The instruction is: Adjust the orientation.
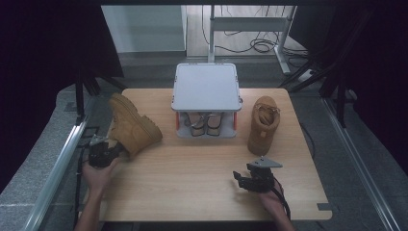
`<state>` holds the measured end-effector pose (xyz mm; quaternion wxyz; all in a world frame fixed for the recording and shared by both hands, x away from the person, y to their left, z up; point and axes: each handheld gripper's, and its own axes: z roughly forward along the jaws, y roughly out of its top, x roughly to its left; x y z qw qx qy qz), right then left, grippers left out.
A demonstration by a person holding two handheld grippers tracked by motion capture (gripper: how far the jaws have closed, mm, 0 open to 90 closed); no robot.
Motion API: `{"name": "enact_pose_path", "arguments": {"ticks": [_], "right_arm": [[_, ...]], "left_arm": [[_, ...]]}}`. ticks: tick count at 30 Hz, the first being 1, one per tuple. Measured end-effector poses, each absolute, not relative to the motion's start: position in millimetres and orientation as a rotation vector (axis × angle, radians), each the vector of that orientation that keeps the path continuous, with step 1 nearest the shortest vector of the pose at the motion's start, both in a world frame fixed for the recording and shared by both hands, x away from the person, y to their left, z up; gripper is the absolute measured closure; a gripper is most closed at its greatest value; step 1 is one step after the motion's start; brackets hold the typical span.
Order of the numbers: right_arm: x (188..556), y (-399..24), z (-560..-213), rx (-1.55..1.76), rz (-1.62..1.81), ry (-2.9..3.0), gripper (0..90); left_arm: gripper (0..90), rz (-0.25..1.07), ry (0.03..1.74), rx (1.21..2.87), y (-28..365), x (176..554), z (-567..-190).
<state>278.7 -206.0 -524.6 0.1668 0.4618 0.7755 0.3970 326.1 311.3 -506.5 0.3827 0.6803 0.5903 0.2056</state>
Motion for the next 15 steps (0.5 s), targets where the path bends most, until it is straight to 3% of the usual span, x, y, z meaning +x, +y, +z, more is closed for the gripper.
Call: {"name": "enact_pose_path", "arguments": {"ticks": [15], "right_arm": [[278.8, -208.0, -522.9, 1.323, 1.126, 2.202, 34.8]], "left_arm": [[89.7, 0.539, 1.473, 1.743, 302.6, 339.5, -487.2]]}}
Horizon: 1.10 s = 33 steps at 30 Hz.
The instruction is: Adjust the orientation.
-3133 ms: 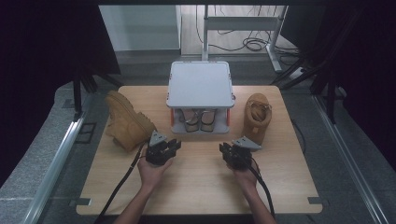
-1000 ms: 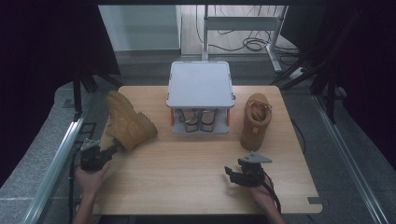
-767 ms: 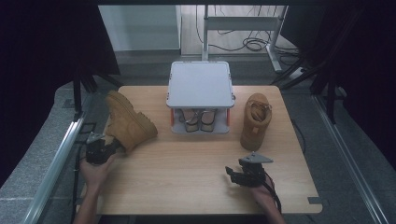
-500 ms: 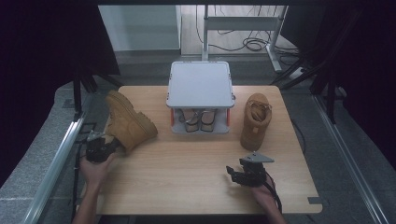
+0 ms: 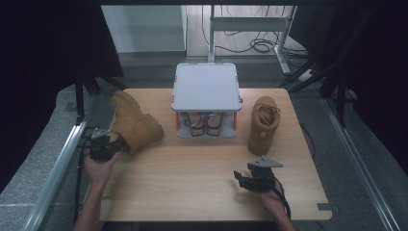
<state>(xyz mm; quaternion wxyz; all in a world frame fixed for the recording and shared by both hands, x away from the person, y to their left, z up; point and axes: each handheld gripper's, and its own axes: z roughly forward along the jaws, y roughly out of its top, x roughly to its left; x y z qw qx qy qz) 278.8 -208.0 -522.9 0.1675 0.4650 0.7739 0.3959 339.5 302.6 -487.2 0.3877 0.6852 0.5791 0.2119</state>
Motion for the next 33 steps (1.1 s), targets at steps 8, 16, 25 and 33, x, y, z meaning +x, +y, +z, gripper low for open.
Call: {"name": "enact_pose_path", "arguments": {"ticks": [8, 16, 25, 33], "right_arm": [[278.8, -209.4, -522.2, 1.332, 1.124, 2.199, 34.7], [278.8, -211.5, -520.9, 1.334, 1.126, 2.19, 34.8], [278.9, -214.2, -519.5, 1.34, 1.128, 2.179, 34.8], [279.5, -216.8, -520.1, 1.349, 1.124, 2.172, 34.8]], "left_arm": [[89.3, 0.536, 1.457, 1.762, 297.3, 349.5, -475.1], [88.3, 0.536, 1.446, 1.792, 291.0, 359.5, -465.0], [87.1, 0.533, 1.439, 1.838, 282.6, 372.9, -457.7], [87.2, 0.512, 1.437, 1.881, 271.6, 389.0, -457.0]]}}
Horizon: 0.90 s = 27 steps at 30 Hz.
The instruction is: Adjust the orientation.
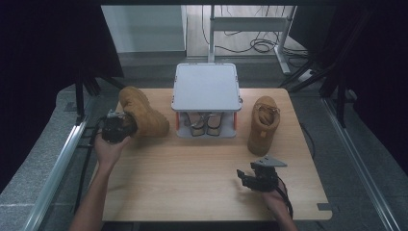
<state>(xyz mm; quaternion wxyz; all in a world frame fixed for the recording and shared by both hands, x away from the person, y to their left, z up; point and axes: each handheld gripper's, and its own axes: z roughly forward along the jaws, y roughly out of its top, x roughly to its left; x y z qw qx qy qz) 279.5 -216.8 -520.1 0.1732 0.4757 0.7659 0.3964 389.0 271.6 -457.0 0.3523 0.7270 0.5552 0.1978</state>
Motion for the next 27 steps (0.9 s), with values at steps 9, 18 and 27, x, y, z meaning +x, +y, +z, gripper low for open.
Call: {"name": "enact_pose_path", "arguments": {"ticks": [9, 18, 27], "right_arm": [[280.2, -219.7, -520.9, 1.357, 1.121, 2.161, 34.8], [281.2, -223.5, -522.7, 1.385, 1.101, 2.154, 34.9], [281.0, -225.4, -522.7, 1.401, 1.119, 2.15, 35.0]], "left_arm": [[86.9, 0.498, 1.405, 1.871, 256.7, 415.3, -441.2], [86.3, 0.488, 1.373, 1.897, 237.5, 441.0, -430.3], [75.1, 0.51, 1.286, 1.889, 233.5, 445.9, -414.1]]}}
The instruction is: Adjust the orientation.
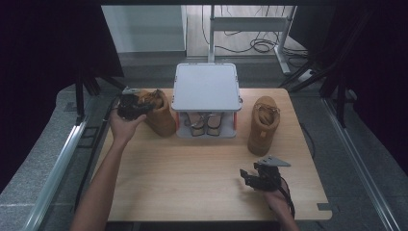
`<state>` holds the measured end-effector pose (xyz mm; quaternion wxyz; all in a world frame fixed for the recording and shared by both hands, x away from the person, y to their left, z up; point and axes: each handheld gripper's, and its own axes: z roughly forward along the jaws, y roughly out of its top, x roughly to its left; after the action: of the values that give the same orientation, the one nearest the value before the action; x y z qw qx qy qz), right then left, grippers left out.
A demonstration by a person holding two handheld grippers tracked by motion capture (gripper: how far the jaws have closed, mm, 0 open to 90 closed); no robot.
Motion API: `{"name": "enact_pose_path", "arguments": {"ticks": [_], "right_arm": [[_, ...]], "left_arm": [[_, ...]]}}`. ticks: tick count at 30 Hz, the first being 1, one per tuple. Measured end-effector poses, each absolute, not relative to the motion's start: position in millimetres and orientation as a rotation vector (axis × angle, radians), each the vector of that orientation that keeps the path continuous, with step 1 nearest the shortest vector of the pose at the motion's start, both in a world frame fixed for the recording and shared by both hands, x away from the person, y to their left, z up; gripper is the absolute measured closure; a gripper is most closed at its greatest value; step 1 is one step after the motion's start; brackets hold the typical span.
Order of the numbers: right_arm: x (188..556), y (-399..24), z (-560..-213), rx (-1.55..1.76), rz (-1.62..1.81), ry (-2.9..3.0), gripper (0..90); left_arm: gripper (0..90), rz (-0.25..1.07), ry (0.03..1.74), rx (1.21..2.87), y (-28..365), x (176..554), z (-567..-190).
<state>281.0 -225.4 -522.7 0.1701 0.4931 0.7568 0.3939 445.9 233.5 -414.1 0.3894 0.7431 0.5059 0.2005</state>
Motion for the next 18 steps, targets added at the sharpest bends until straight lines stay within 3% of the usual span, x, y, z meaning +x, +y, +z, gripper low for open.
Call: {"name": "enact_pose_path", "arguments": {"ticks": [10, 18], "right_arm": [[281.4, -224.5, -524.3, 1.402, 1.11, 2.153, 35.0], [282.2, -224.9, -527.2, 1.409, 1.09, 2.161, 35.0]], "left_arm": [[53.1, 0.466, 1.252, 1.855, 246.6, 440.6, -413.9], [46.3, 0.43, 1.181, 1.901, 240.4, 440.4, -411.1]]}}
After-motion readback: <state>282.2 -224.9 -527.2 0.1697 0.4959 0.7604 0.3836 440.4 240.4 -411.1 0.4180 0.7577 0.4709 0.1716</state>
